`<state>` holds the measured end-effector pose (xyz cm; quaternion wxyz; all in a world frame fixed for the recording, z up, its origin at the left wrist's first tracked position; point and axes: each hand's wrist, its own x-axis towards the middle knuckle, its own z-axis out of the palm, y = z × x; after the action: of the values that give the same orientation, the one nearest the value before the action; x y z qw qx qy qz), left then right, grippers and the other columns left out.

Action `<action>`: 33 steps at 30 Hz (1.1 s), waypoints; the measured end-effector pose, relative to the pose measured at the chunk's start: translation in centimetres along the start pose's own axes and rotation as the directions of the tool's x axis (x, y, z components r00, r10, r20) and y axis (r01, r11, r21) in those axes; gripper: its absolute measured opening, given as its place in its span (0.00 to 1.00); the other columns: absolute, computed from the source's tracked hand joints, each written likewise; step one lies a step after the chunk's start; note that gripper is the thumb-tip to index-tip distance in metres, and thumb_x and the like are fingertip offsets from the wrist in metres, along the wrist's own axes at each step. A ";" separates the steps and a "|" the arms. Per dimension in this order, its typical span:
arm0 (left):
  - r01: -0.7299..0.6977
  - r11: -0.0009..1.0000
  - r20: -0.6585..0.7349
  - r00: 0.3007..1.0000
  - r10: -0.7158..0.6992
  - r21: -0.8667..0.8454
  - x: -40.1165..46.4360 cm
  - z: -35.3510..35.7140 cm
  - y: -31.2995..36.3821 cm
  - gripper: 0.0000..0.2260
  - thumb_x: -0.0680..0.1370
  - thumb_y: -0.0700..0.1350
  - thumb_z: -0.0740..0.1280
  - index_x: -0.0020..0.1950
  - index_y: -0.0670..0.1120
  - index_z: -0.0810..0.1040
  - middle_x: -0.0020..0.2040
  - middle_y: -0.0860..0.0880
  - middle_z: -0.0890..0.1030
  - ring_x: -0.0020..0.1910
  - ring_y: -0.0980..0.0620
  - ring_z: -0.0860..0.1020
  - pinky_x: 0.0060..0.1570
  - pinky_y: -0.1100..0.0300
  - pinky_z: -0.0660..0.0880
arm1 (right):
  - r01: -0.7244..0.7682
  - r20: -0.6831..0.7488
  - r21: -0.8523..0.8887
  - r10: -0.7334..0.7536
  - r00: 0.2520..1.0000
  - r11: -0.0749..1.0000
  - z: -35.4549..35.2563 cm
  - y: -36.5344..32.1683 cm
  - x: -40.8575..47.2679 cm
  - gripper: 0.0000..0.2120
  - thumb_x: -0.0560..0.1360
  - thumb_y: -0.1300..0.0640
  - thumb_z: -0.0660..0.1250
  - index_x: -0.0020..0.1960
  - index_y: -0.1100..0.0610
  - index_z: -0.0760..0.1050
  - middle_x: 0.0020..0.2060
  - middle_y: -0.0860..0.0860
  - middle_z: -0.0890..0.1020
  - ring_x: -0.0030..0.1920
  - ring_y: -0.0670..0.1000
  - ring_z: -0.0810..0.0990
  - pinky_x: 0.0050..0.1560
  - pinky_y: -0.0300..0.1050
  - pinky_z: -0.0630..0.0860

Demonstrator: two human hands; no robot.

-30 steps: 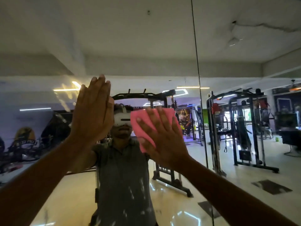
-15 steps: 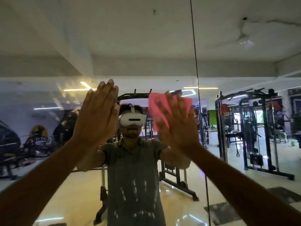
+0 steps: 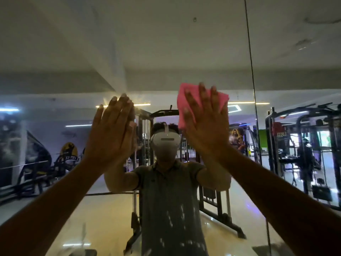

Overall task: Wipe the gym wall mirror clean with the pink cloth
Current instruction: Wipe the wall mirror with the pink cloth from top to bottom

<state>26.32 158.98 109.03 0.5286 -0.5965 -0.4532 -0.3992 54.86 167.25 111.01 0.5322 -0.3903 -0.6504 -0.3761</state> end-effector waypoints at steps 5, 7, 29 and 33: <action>-0.001 1.000 0.047 0.999 0.002 -0.028 0.6 -1.0 -3.9 0.25 0.89 0.52 0.51 0.86 0.48 0.64 0.87 0.41 0.60 0.87 0.40 0.56 0.84 0.34 0.54 | 0.029 -0.006 -0.045 -0.029 1.000 0.999 0.8 -9.4 5.0 0.34 0.87 0.33 0.41 0.90 0.44 0.47 0.89 0.57 0.47 0.88 0.65 0.45 0.83 0.77 0.48; -0.030 0.999 0.055 0.998 0.032 -0.033 0.4 -1.3 -5.2 0.25 0.89 0.52 0.50 0.86 0.49 0.64 0.87 0.42 0.60 0.87 0.42 0.55 0.84 0.35 0.53 | 0.211 0.023 -0.043 -0.210 0.977 0.976 1.7 -11.6 0.1 0.33 0.88 0.35 0.45 0.90 0.46 0.53 0.89 0.57 0.50 0.88 0.64 0.47 0.83 0.77 0.46; -0.032 0.992 0.017 0.999 0.034 -0.123 -3.5 -2.1 -14.9 0.27 0.88 0.48 0.52 0.87 0.43 0.59 0.88 0.43 0.58 0.88 0.43 0.55 0.84 0.36 0.56 | -0.027 0.019 -0.085 0.029 0.999 0.996 3.1 -20.8 1.8 0.33 0.88 0.36 0.41 0.90 0.47 0.48 0.89 0.58 0.46 0.88 0.66 0.43 0.83 0.78 0.43; -0.012 0.994 0.016 1.000 0.014 -0.110 -3.7 -2.0 -15.3 0.27 0.89 0.50 0.49 0.87 0.42 0.59 0.88 0.43 0.58 0.88 0.43 0.54 0.85 0.37 0.55 | 0.238 0.152 0.003 -0.236 0.960 0.971 3.5 -19.1 -7.4 0.31 0.89 0.38 0.48 0.90 0.46 0.50 0.90 0.52 0.44 0.89 0.61 0.41 0.84 0.77 0.44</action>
<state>10.58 157.00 109.81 0.4939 -0.6309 -0.4309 -0.4151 37.08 161.75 101.78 0.4295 -0.3412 -0.7279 -0.4114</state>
